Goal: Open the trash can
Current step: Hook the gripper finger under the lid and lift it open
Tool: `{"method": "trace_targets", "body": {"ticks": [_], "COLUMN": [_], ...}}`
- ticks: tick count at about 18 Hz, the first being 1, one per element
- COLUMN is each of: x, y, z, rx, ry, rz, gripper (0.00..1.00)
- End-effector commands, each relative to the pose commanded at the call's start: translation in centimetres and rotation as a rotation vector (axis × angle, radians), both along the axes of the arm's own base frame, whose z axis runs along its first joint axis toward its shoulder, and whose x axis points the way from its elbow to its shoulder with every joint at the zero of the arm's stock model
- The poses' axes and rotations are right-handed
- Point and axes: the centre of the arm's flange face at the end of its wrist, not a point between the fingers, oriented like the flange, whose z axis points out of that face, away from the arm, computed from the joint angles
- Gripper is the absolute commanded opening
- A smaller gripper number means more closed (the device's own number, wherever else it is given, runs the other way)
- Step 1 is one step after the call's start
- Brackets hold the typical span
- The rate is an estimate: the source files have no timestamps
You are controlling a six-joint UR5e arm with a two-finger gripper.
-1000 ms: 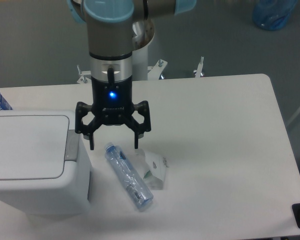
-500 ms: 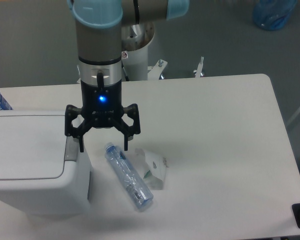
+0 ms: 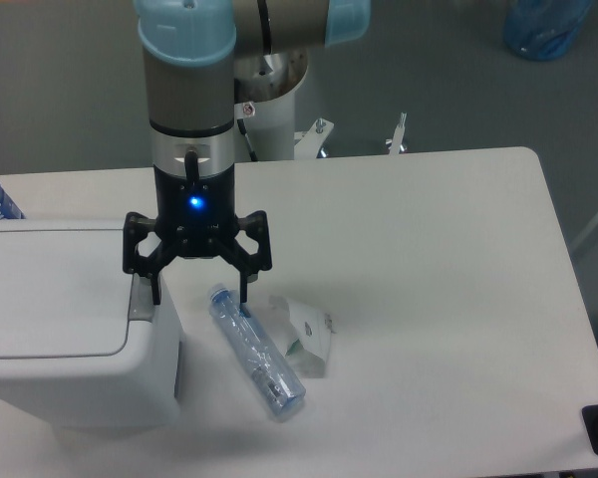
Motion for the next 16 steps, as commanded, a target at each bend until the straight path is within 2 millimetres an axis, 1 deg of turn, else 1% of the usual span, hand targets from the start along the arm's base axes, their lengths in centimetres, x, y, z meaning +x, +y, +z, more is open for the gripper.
{"method": "trace_targets", "body": {"ticks": [6, 8, 11, 16], "x": [0.15, 0.34, 0.87, 0.84], "y": [0.11, 0.02, 0.25, 0.29], "z": [-0.15, -0.76, -0.76, -0.86], "rx": [-0.001, -0.010, -0.010, -0.011], "ry": [-0.002, -0.007, -0.007, -0.008], "rz": [-0.002, -0.006, -0.015, -0.015], "gripper": [1.00, 1.00, 1.00, 1.00]}}
